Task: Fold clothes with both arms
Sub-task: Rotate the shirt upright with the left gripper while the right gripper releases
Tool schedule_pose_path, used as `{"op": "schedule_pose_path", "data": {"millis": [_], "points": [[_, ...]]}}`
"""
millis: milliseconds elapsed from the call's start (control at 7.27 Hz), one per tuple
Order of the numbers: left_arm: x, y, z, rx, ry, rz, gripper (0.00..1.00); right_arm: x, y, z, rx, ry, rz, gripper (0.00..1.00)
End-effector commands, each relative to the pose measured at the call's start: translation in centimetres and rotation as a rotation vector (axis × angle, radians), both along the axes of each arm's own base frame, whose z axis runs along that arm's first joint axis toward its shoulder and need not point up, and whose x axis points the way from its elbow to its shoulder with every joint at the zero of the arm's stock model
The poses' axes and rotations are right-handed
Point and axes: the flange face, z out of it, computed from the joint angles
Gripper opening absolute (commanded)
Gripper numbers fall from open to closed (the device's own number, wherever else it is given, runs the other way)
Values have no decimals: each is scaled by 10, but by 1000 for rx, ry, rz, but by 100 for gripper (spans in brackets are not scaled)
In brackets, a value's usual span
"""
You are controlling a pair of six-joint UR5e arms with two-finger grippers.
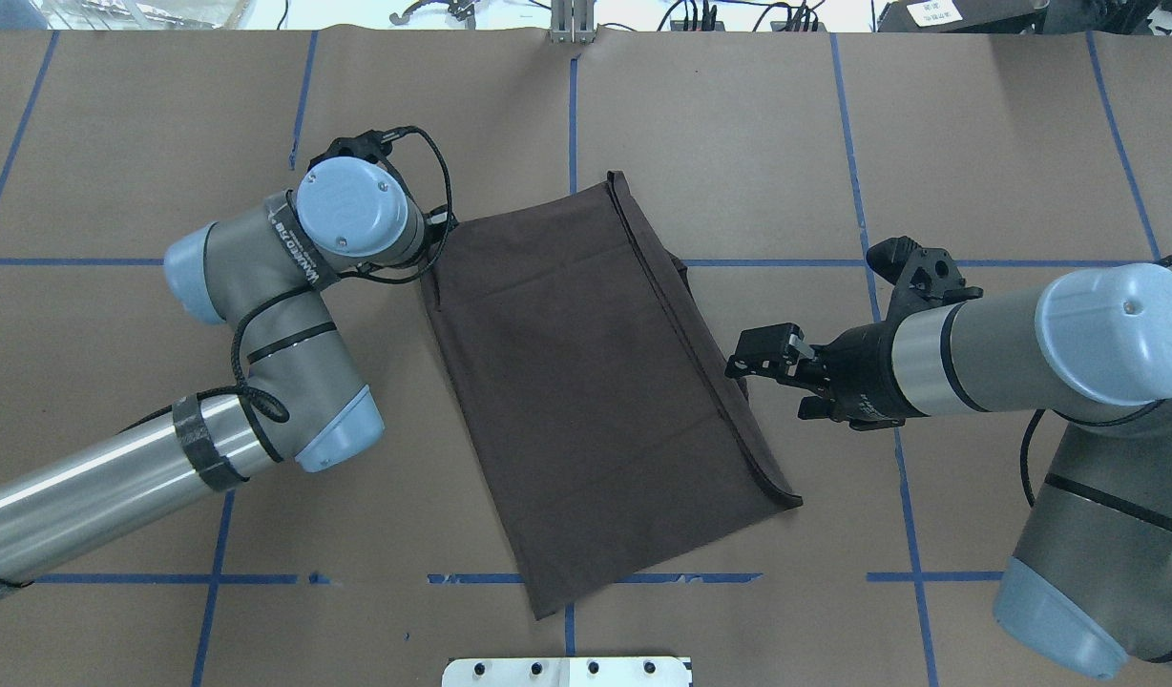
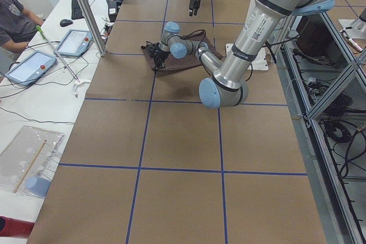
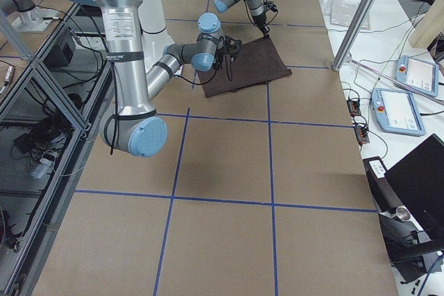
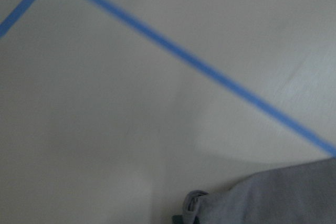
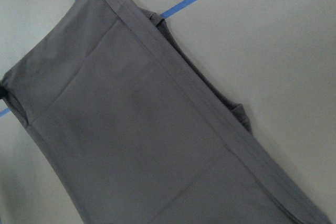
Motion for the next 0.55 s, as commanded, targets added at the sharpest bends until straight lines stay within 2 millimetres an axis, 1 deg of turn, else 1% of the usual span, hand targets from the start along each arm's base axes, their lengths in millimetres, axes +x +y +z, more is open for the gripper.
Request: {"op": "schedule_pose_path", "data": {"millis": [0, 138, 275, 413], "points": [[13, -62, -20, 147, -36, 21, 0, -1, -6, 7, -8, 14, 12, 100], [24, -74, -19, 192, -2, 9, 0, -2, -7, 9, -10, 18, 13, 100], [31, -79, -14, 227, 16, 16, 0, -2, -8, 10, -11, 20, 13, 100], [31, -81, -6, 229, 2, 14, 2, -2, -8, 10, -12, 21, 13, 100]]}}
